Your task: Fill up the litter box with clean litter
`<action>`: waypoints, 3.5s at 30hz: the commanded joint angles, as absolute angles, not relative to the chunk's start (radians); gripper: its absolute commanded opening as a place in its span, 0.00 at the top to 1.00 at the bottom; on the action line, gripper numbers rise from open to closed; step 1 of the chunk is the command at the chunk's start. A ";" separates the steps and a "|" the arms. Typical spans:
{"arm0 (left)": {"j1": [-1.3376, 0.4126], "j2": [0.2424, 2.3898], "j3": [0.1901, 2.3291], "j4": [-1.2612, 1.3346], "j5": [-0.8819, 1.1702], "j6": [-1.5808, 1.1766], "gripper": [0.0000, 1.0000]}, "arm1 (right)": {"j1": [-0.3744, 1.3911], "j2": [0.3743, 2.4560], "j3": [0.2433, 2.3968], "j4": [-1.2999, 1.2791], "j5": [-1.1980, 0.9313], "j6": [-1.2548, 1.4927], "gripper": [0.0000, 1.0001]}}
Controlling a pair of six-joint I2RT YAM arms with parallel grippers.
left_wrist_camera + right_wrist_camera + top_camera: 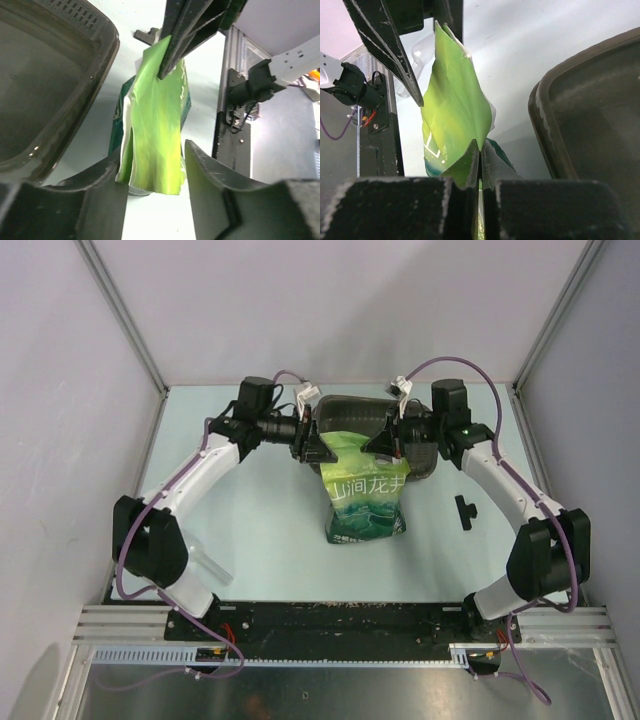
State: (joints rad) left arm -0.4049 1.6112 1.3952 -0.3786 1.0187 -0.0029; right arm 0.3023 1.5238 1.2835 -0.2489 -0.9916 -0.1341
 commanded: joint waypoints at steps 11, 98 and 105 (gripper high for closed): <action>-0.545 1.646 1.580 -0.442 0.910 0.344 0.45 | 0.341 1.431 1.414 -0.291 -1.014 -0.236 1.00; -0.715 1.399 1.439 -0.413 0.606 0.801 1.00 | 0.321 1.614 1.743 -1.252 -0.089 -0.164 0.57; -0.707 1.384 1.413 -0.413 0.542 0.922 1.00 | 0.360 1.666 1.860 -1.262 -0.267 -0.172 1.00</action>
State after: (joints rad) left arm -0.7181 1.4727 1.4143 -0.4797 0.5774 0.7998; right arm 0.3473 1.6466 1.7592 -1.2354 -0.2184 -0.1406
